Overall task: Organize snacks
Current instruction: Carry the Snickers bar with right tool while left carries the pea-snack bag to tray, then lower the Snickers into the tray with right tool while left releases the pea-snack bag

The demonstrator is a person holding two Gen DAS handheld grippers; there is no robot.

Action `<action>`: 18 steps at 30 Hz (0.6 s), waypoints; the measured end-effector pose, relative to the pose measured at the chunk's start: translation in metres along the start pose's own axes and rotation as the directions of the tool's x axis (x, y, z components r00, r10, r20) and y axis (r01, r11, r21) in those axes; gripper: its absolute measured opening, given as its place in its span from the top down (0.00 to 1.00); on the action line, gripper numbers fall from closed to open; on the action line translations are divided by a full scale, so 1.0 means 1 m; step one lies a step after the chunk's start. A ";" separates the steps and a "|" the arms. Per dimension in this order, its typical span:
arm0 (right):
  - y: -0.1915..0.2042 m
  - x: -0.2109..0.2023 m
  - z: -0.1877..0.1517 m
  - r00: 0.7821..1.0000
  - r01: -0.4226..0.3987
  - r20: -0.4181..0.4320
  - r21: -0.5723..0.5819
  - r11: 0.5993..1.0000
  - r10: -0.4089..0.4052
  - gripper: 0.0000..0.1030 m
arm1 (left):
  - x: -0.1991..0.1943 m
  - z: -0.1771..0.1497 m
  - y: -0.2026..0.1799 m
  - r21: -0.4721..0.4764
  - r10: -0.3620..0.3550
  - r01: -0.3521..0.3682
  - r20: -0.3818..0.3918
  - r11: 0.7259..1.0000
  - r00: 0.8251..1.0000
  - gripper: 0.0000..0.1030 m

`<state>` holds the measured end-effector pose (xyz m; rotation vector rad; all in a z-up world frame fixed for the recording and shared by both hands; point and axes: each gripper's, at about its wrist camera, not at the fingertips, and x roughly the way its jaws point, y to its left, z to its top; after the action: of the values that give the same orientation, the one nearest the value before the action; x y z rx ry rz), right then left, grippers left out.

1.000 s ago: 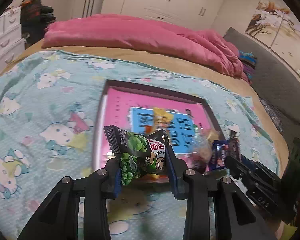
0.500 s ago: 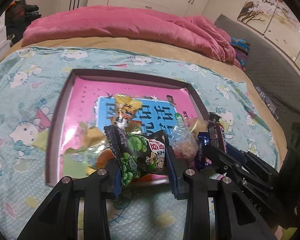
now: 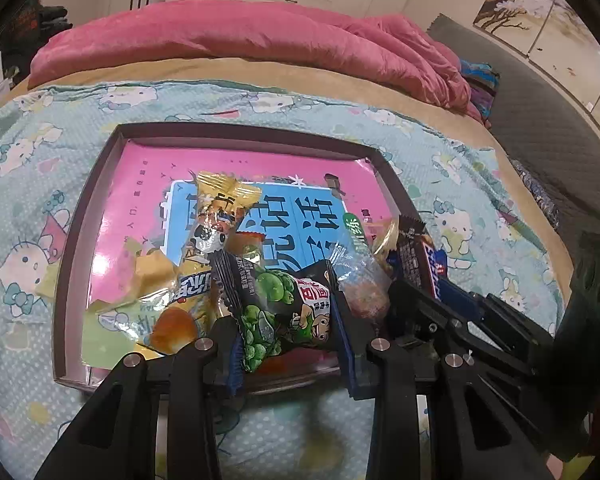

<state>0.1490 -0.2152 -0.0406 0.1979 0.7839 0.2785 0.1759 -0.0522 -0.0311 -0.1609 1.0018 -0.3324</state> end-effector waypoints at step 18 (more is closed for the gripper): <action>0.004 0.003 -0.003 0.999 0.034 -0.019 -0.032 0.999 -0.034 0.69 | 0.011 0.002 0.002 -0.006 0.001 -0.001 -0.017 1.000 1.000 0.63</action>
<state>0.1480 -0.2105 -0.0437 0.1518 0.8006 0.2610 0.1833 -0.0541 -0.0393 -0.1629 1.0200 -0.3305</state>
